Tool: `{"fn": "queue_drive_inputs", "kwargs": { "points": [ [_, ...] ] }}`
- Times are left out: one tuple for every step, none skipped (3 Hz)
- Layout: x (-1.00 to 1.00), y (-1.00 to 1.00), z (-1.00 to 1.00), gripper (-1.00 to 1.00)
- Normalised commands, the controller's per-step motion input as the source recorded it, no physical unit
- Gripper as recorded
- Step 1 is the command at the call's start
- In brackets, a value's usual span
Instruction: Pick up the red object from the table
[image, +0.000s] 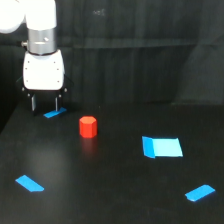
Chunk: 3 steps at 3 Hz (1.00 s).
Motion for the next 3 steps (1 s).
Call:
{"fn": "queue_drive_inputs", "kwargs": {
  "points": [
    [0.12, 0.09, -0.35, 0.87],
    [0.17, 0.09, -0.42, 0.89],
    [0.47, -0.07, -0.34, 0.96]
  ]
}}
